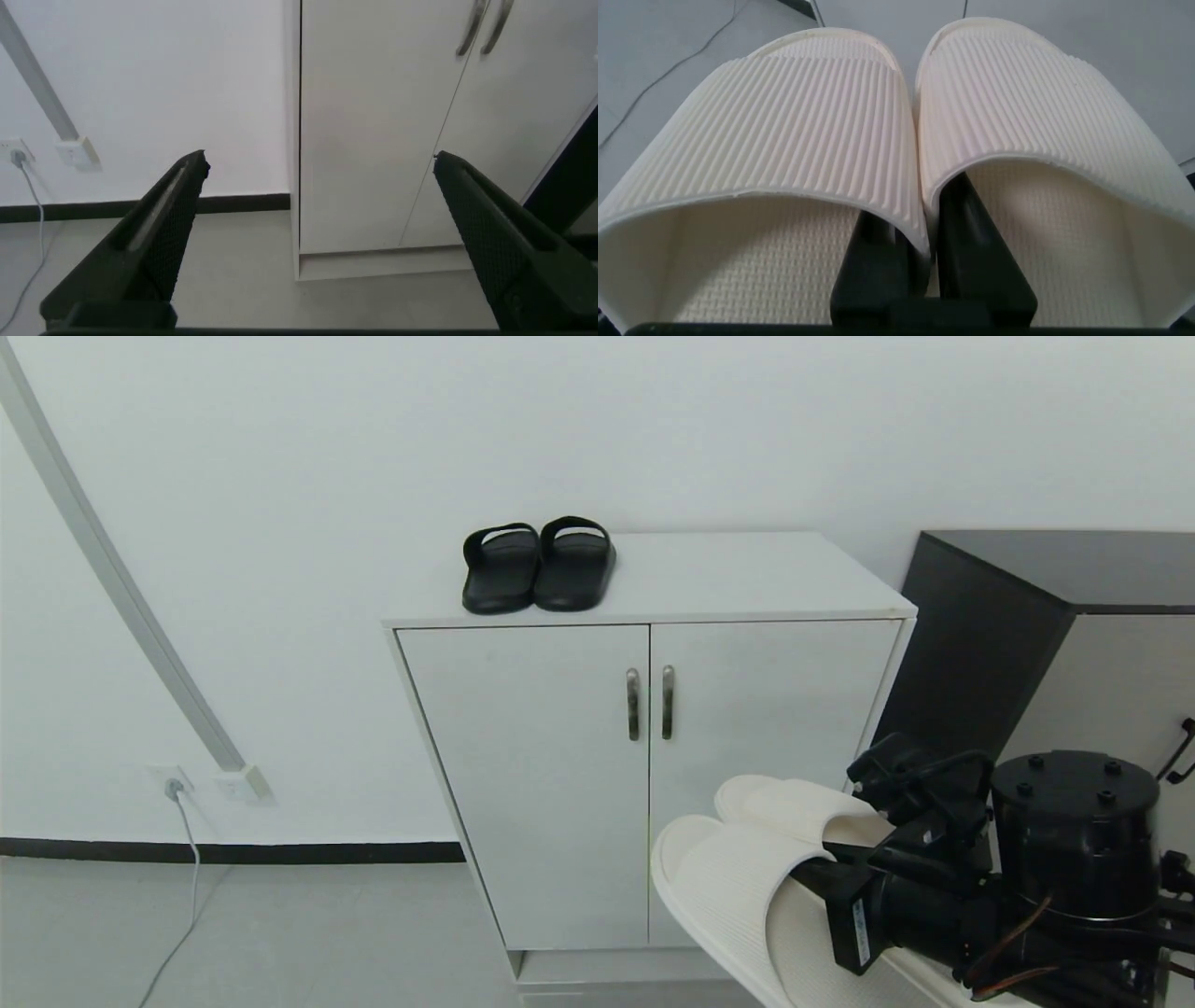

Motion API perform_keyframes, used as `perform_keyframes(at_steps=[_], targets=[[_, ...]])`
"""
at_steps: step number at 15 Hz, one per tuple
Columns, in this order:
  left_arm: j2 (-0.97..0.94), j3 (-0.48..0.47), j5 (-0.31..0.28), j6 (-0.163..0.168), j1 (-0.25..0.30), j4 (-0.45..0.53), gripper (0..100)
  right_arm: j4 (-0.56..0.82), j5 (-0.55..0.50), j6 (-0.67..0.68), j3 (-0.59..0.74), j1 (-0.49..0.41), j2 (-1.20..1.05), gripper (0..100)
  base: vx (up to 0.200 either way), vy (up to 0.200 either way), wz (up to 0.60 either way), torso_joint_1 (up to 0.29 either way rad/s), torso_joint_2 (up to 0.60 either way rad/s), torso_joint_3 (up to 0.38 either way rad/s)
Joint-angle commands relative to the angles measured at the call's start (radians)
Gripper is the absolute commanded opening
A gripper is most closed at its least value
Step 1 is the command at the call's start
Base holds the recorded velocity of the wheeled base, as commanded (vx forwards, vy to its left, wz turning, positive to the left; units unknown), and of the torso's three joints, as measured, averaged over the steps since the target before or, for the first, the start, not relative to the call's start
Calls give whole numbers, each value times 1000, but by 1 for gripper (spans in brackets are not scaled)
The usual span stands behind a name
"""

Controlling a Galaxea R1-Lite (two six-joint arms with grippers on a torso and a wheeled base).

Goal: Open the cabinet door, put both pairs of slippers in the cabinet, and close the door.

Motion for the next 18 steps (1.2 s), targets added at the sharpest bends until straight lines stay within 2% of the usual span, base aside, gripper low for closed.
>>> perform_keyframes(at_steps=[1, 8, 12, 14, 15, 16, 17, 18], targets=[[0, 0, -1, 0, 0, 0, 100, -1, 0, 0, 1, 0, 7, 0, 0, 0, 0, -159, 476, 315], [0, 0, -1, 0, 1, 0, 100, -19, 0, -12, 7, 8, 6, 0, 0, 0, 0, -141, 467, 332], [63, -5, -2, 6, -14, -3, 100, -33, -3, -12, 9, 8, -1, 0, 0, 0, 0, -77, 449, 369], [64, -5, -4, 49, -16, -5, 100, -33, -3, -12, 13, 9, 1, 0, 0, 0, 0, -39, 437, 395], [70, -11, -10, 48, -22, -5, 100, -33, -2, -12, 13, 9, 4, 0, 0, 0, 0, -27, 427, 417], [107, -83, -30, 14, -28, -9, 100, -33, -2, -12, 13, 9, 7, 0, 0, 0, 0, -12, 246, 246], [172, -199, -38, -86, -29, -5, 100, -33, -2, -12, 13, 9, 7, 0, 0, 0, 0, 2, 149, 139], [274, -287, -67, -148, -43, -5, 100, -33, 0, -12, 12, 9, 7, 0, 0, 0, 0, 2, 90, 71]])
